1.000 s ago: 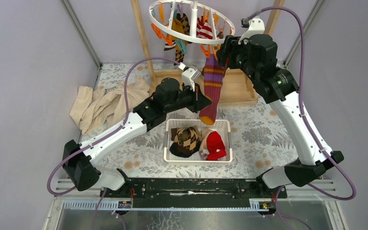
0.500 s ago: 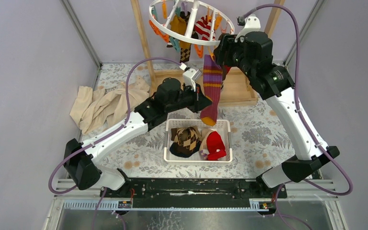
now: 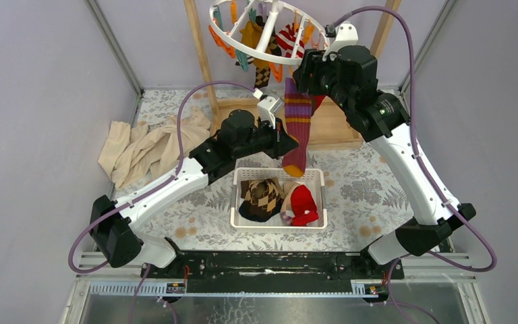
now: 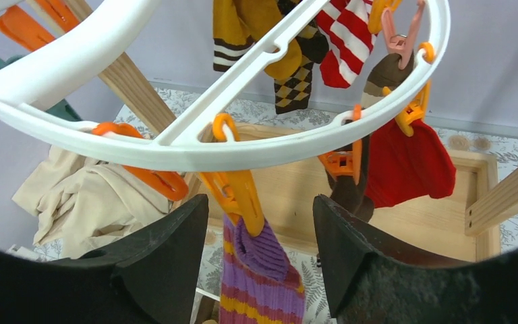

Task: Remove the socks clipped to the hanger
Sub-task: Remove the sock from the hanger.

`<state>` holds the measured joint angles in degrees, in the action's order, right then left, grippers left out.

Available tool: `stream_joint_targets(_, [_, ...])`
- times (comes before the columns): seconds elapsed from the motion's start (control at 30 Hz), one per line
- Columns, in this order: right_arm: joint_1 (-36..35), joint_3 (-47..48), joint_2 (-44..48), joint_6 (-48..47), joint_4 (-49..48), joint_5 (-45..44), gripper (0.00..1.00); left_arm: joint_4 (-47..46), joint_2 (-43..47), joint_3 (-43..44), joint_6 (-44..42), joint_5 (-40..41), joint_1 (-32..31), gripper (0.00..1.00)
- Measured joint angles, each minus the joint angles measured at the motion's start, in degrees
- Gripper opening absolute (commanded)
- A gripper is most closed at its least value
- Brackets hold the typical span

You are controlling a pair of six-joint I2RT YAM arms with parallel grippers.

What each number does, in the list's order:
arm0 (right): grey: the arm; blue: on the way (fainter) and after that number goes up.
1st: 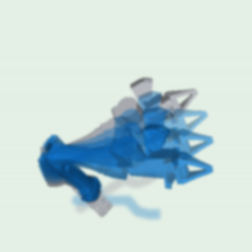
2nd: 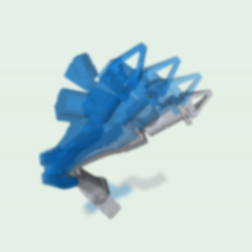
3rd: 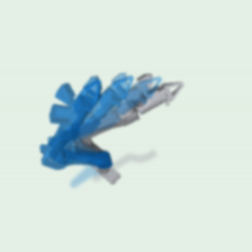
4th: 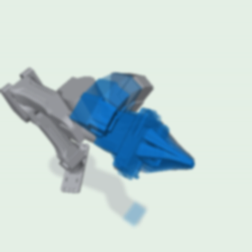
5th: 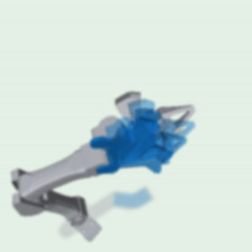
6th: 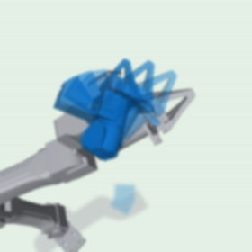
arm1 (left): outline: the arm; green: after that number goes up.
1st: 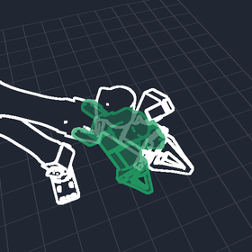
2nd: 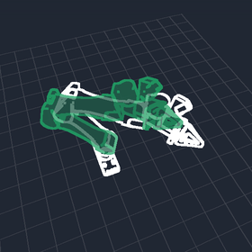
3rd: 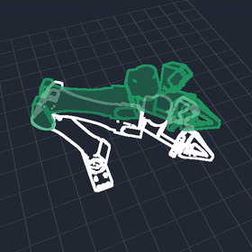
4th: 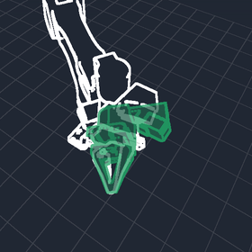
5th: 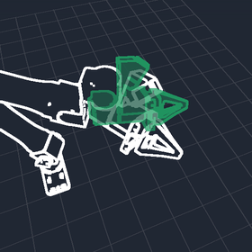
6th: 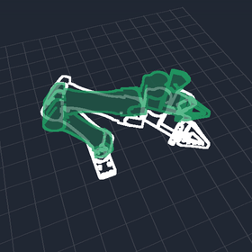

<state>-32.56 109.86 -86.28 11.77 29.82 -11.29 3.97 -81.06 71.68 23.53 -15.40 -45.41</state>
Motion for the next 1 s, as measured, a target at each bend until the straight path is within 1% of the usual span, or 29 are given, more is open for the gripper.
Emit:
stream_joint_targets(0.3, [-2.21,2.62,-1.05,-0.76,0.28,-0.72,0.66,0.0,0.0,0.0,0.02,0.0,0.0,0.0])
stream_joint_targets(0.7, [-5.22,7.61,-6.05,-3.13,2.08,-7.82,0.65,0.0,0.02,0.0,0.0,0.0,0.0,0.0])
stream_joint_targets(1.0, [-5.81,8.72,-6.54,-4.11,3.15,-11.54,0.63,-0.02,0.02,0.0,0.0,-0.02,0.0,0.0])
